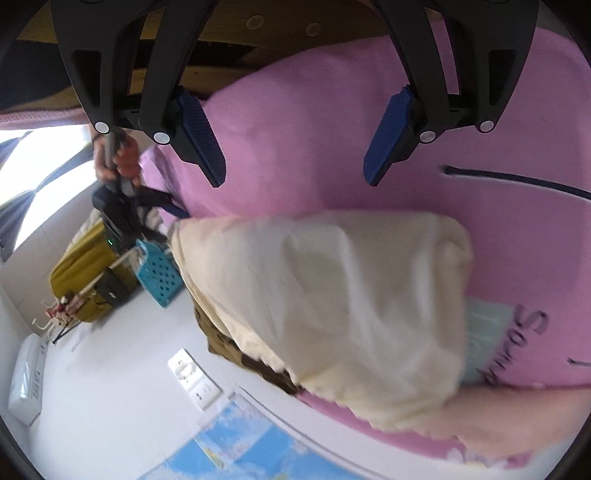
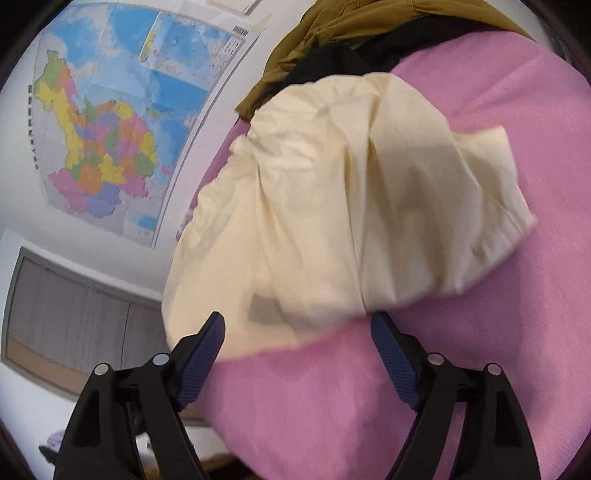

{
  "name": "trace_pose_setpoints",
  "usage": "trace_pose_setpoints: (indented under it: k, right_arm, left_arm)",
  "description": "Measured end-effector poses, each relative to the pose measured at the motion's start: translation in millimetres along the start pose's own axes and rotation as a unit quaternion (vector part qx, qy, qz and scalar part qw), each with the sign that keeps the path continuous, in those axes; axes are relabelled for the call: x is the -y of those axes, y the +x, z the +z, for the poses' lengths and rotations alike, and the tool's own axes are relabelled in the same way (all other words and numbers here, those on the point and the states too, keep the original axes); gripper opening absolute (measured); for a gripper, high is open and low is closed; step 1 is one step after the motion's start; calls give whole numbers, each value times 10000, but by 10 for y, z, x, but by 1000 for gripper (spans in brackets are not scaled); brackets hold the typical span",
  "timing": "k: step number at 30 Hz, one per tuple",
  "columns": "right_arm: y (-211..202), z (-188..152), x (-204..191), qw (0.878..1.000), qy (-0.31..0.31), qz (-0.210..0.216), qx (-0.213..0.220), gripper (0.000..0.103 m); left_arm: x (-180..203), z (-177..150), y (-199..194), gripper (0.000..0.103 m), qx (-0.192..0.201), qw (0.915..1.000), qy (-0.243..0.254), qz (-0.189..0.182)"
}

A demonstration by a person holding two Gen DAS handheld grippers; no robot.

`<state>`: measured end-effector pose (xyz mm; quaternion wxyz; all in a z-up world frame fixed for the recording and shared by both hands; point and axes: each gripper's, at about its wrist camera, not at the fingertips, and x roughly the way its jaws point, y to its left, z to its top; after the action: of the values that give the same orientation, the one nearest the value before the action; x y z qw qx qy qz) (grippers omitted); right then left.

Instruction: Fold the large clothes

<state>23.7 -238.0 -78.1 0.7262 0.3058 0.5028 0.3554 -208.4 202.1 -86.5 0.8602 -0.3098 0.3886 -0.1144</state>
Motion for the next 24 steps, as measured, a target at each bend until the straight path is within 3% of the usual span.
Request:
trace_pose_setpoints:
  k: [3, 6, 11, 14, 16, 19, 24]
  right_arm:
    - [117, 98, -96, 9995, 49, -59, 316, 98]
    - [230, 146, -177, 9986, -19, -253, 460, 98]
    - [268, 239, -191, 9975, 100, -5, 699, 98]
    - [276, 227, -228, 9967, 88, -158, 794, 98]
    - [329, 189, -308, 9950, -60, -498, 862, 98]
    - [378, 215, -384, 9903, 83, -730, 1175, 98]
    - [500, 245, -515, 9845, 239, -967, 1446, 98]
  left_arm:
    - [-2, -11, 205, 78, -187, 9994, -145, -260]
    - [57, 26, 294, 84, -159, 9988, -86, -464]
    - [-13, 240, 474, 85, 134, 9955, -609, -720]
    - [-78, 368, 539, 87, 336, 9924, -950, -710]
    - [-138, 436, 548, 89, 444, 9884, -1197, -820]
    - [-215, 523, 581, 95, 586, 9739, -1872, -1142]
    - [-248, 612, 620, 96, 642, 9641, -2337, -1089]
